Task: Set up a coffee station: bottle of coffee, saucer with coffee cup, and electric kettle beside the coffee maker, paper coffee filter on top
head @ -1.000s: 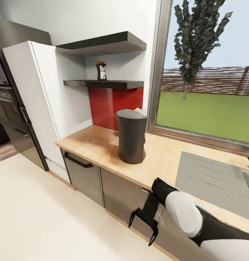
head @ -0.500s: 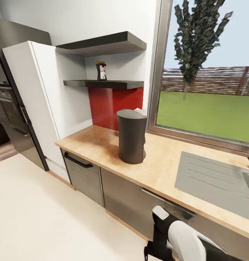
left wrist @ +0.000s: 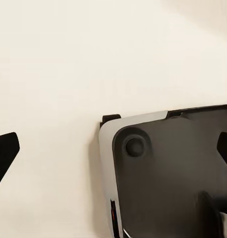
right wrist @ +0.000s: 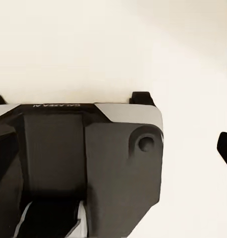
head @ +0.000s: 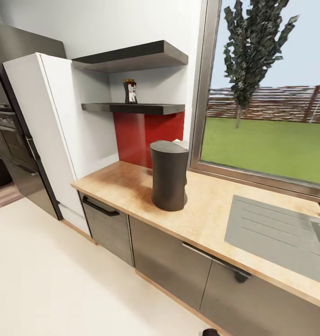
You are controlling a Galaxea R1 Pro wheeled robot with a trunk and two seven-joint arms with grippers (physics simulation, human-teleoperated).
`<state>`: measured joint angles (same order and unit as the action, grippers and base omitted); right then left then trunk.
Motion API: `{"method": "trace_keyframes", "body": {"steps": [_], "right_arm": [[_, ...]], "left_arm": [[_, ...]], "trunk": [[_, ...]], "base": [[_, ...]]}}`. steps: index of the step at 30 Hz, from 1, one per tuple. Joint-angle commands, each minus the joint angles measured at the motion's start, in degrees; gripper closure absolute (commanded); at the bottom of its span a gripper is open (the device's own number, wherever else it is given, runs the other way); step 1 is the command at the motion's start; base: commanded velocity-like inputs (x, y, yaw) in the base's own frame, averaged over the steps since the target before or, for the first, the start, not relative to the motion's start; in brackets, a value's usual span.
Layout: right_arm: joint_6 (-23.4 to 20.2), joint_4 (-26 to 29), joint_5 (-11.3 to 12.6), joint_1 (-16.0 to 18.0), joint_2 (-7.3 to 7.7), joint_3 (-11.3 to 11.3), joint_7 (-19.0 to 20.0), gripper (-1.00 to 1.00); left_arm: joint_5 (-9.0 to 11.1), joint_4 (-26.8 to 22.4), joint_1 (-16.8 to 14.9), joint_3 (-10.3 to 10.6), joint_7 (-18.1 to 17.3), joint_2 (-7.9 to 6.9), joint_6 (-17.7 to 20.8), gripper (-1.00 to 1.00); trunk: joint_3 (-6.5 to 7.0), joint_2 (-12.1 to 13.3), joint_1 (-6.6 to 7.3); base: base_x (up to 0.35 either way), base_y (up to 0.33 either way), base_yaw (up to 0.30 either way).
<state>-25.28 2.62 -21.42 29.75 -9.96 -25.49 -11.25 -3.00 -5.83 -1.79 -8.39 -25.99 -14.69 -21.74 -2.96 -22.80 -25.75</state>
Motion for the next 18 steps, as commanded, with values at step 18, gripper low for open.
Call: {"method": "trace_keyframes", "body": {"steps": [18], "right_arm": [[14.81,-1.25,-7.17,-5.46,3.82,-0.33,5.42,-1.00]], "left_arm": [[-0.29,-0.23,-0.05,-0.72,-0.21,2.15,-0.18,-1.00]], "trunk": [[-0.13,-0.13,-0.04]], "base": [[0.000,0.000,0.000]]}}
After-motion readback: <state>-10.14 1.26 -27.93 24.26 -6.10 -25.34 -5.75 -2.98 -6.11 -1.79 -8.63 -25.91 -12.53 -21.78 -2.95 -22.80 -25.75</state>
